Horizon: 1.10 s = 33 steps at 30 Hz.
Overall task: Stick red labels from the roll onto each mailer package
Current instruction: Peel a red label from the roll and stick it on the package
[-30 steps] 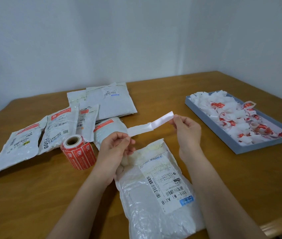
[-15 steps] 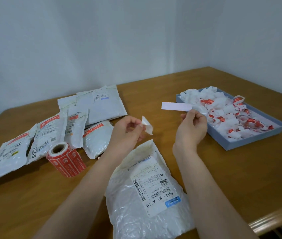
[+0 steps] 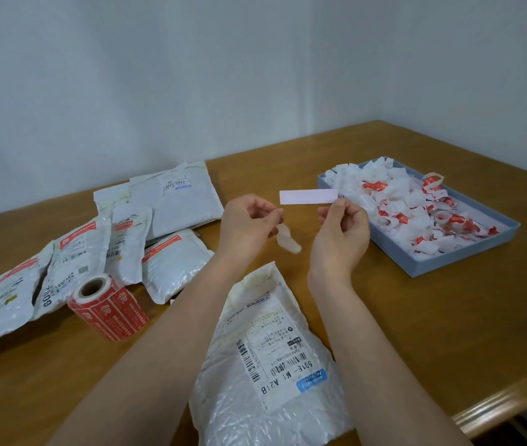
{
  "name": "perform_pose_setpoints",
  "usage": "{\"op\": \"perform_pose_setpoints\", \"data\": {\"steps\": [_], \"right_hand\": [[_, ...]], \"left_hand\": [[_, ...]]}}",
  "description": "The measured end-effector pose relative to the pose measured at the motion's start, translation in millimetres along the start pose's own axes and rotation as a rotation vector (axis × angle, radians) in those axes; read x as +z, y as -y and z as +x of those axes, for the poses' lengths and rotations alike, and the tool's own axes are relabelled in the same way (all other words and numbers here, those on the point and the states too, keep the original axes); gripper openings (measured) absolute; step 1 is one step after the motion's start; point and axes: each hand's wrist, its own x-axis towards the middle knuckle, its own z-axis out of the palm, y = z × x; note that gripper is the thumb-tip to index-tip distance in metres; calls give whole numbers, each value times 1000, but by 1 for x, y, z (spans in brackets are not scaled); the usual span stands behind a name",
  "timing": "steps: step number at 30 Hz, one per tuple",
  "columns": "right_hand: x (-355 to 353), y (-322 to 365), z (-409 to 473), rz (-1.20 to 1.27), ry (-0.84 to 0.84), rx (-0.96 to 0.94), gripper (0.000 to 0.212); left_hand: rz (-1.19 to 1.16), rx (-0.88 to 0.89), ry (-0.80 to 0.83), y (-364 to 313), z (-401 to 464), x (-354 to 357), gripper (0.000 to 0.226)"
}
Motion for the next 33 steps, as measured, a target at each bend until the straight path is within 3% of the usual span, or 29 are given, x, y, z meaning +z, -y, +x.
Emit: {"op": "perform_pose_setpoints", "data": {"steps": [4,7,20,27,33], "right_hand": [[-1,-1,-1,-23,10,35,16],[0,-2,-1,-34,65,72,13],[1,-7,-17,-221,786,174,11],[1,-4,-23,-341,1037,107,15],[3,-1,-29,-464,1200,6,16]], "left_hand": [[-11,-43,6,1,2,-3,15],[-43,-68,-9,1,-1,-11,7],[-434,-374,8,34,-54,-85,21],[-517,-417,-62,45,-68,-97,33],[-597,-417,-89,46,-71,-105,29]]}}
